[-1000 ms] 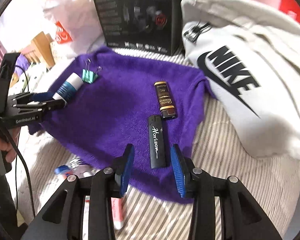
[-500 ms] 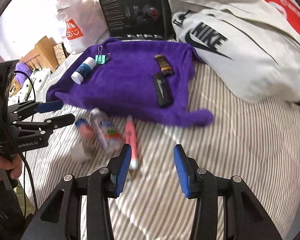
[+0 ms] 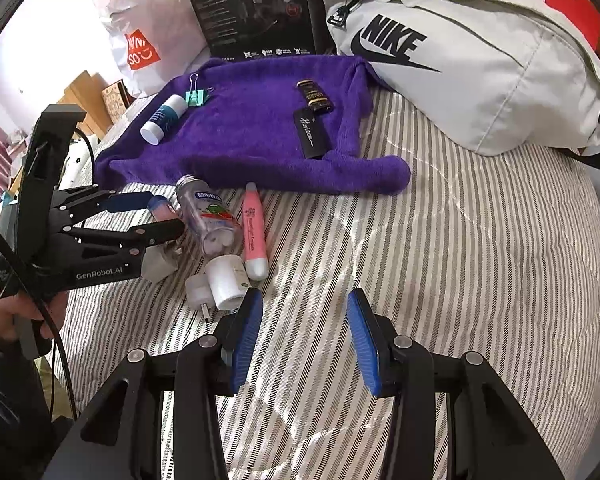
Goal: Organize rigid objects
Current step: 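Grasp the pink-capped tube with the left tool while the right tool moves to the white cream jar, then close the right tool around the white cream jar and lift it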
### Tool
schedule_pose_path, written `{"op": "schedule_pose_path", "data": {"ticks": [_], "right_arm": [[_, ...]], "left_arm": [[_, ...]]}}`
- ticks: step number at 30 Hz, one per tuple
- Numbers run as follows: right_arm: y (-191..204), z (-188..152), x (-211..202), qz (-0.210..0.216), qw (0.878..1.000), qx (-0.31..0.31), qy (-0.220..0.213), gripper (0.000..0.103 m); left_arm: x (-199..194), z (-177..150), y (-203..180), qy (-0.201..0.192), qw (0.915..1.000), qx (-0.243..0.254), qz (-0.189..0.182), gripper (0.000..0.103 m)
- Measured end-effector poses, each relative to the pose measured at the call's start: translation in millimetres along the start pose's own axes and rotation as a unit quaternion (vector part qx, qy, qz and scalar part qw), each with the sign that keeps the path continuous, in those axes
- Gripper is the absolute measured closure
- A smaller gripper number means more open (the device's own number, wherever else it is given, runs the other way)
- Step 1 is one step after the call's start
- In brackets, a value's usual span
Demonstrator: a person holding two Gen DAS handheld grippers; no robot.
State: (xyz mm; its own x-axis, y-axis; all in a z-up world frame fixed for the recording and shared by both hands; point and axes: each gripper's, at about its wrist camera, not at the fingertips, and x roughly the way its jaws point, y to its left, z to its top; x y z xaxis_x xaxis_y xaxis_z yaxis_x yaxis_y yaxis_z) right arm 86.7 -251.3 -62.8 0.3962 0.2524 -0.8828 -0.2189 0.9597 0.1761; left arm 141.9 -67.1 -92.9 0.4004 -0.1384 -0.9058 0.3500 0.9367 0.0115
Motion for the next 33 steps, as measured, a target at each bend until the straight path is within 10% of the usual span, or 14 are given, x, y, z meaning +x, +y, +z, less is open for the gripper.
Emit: {"op": "schedule_pose_path", "data": {"ticks": [6, 33], "right_arm": [[3.0, -1.8, 9.5, 0.007, 1.000, -0.002, 0.010, 0.059], [53.4, 1.2, 45.7, 0.029, 0.996, -0.081, 0.038, 0.072]], "left_arm": [[3.3, 0.7, -6.4, 0.006, 0.9998, 0.016, -0.009, 0.067], [-6.0, -22.4, 48.1, 0.011, 0.9988, -0.047, 0.009, 0.068]]}}
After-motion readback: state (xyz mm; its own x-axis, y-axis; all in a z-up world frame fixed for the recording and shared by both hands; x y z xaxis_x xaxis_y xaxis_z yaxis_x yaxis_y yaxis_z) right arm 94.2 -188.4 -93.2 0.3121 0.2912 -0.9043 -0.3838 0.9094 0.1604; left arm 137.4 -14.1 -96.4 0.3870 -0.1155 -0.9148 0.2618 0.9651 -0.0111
